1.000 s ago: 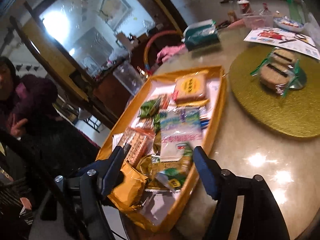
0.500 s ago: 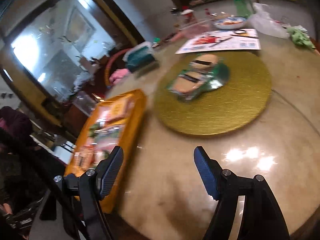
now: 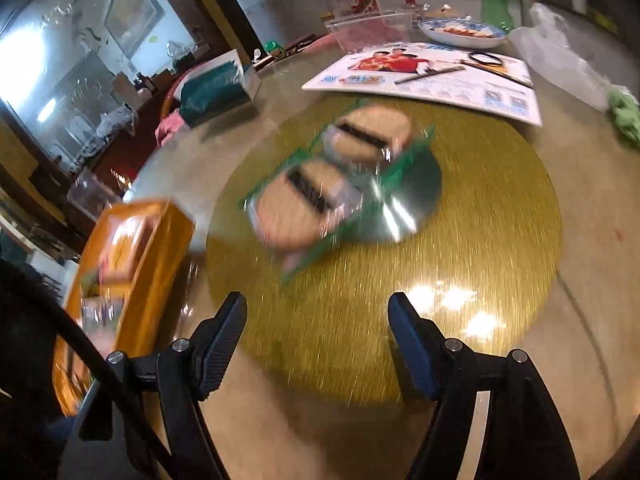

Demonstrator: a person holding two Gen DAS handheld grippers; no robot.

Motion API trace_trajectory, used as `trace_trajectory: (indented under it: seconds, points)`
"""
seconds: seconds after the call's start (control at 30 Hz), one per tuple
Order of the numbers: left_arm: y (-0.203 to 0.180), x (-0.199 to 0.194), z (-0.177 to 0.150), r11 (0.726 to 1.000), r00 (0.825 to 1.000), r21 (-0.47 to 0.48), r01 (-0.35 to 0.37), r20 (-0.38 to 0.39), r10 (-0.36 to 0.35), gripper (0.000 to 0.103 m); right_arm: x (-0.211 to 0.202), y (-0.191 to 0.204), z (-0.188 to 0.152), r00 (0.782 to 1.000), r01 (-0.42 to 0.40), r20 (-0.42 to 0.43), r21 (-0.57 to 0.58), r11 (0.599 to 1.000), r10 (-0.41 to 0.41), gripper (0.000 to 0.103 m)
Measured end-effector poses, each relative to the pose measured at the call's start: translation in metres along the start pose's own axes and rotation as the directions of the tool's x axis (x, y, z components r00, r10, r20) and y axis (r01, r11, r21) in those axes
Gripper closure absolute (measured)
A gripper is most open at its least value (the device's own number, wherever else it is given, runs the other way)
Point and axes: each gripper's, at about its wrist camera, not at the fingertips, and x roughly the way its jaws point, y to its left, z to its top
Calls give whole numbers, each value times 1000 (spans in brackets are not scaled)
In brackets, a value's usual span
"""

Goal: Organize snacks
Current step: 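Withdraw both tools from the tray toward the lazy susan, then grasp round cracker pack with right tool while left grasps another cracker pack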

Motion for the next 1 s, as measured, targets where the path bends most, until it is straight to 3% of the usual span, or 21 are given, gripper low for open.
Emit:
trace_trajectory:
  seconds: [0.17,0.23,0.33,0.4,0.47,0.53,0.6,0.73,0.8,0.87,0.93,1.0]
  points:
    - [8,-2,-2,1000,1000,11,-10,9,10,15,25,-14,66,998,55,-30,-27,998,-56,30]
    - [9,-4,-3,1000,1000,17,-2,19,2,15,45,-20,92,991,127,-42,-48,991,-129,30]
    - [9,-8,-4,999,1000,39,-13,28,12,15,75,-31,114,985,151,-76,-58,987,-155,29]
    - [11,-11,-3,998,999,54,-31,37,29,15,82,-32,122,982,171,-67,-56,984,-175,24]
    - [15,-13,-1,998,999,58,-35,40,33,15,85,-30,122,989,125,-72,-63,990,-129,22]
    - [18,-13,2,998,999,46,-32,40,30,15,86,-22,123,991,97,-78,-123,988,-107,22]
    - [17,-11,3,998,999,48,-30,35,28,15,82,-14,130,990,119,-53,-168,979,-130,22]
    - [13,-12,3,997,999,66,-39,39,36,15,84,-15,151,992,113,-38,-128,985,-119,22]
    - [13,-14,1,997,998,65,-40,45,37,15,99,-13,156,990,109,-73,-135,985,-119,22]
    - [13,-14,0,997,998,65,-47,53,43,15,118,-12,151,980,118,-141,-170,978,-143,20]
    - [13,-14,-3,996,997,68,-51,55,48,15,112,-8,141,981,125,-117,-213,969,-152,20]
    - [12,-11,-3,997,999,72,-40,37,38,15,101,-15,129,987,60,-136,-180,982,-86,20]
